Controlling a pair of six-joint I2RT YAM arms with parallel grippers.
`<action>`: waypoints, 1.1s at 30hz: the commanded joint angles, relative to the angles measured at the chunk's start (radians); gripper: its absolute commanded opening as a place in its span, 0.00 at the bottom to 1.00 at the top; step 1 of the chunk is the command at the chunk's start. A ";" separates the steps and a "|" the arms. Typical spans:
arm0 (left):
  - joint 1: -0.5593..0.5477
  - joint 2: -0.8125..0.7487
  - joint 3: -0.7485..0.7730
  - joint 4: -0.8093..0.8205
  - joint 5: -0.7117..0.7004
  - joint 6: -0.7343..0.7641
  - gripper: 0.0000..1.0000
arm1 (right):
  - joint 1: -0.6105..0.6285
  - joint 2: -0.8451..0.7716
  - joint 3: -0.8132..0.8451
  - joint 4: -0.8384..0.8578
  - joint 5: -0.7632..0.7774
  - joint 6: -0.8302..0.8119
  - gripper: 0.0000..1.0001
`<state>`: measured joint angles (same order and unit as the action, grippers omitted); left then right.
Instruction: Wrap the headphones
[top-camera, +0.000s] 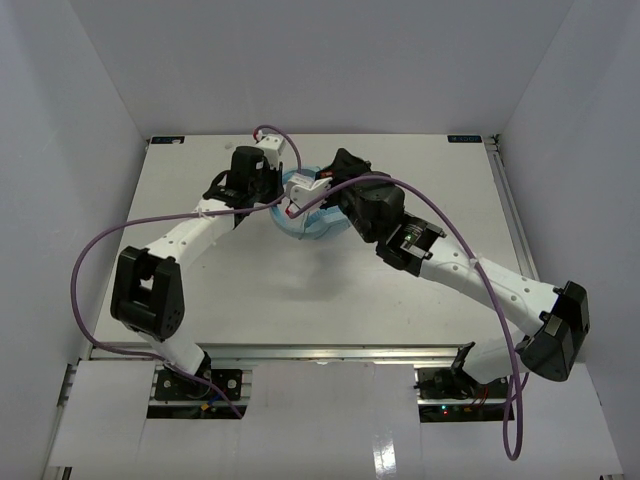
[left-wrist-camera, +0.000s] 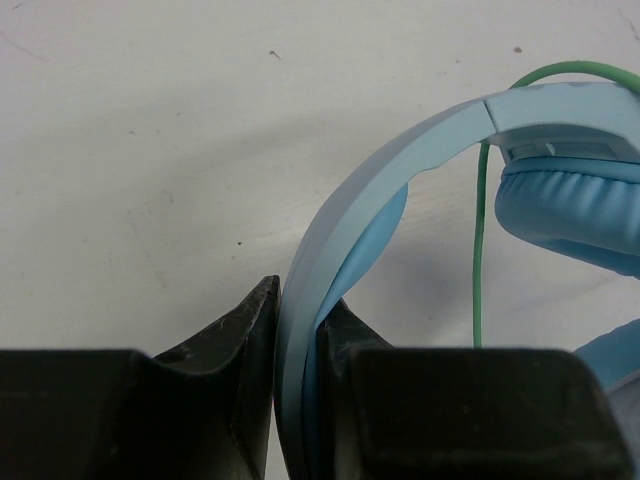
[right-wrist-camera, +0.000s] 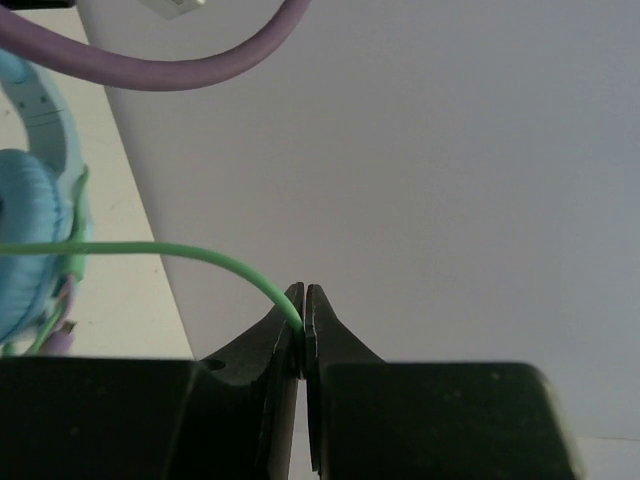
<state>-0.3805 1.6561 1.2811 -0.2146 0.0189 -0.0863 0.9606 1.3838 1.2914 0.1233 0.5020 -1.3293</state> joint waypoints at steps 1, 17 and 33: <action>0.005 -0.138 -0.052 0.037 0.122 0.040 0.00 | -0.026 -0.009 -0.007 0.213 0.049 -0.073 0.09; 0.006 -0.190 -0.052 -0.006 0.160 0.124 0.00 | -0.144 -0.017 0.055 0.237 0.003 0.025 0.14; 0.006 -0.194 -0.099 0.000 0.248 0.171 0.00 | -0.196 0.073 0.222 0.239 -0.056 0.088 0.21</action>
<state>-0.3794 1.4977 1.1977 -0.2329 0.1910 0.0692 0.7828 1.4321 1.4011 0.2474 0.4399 -1.2631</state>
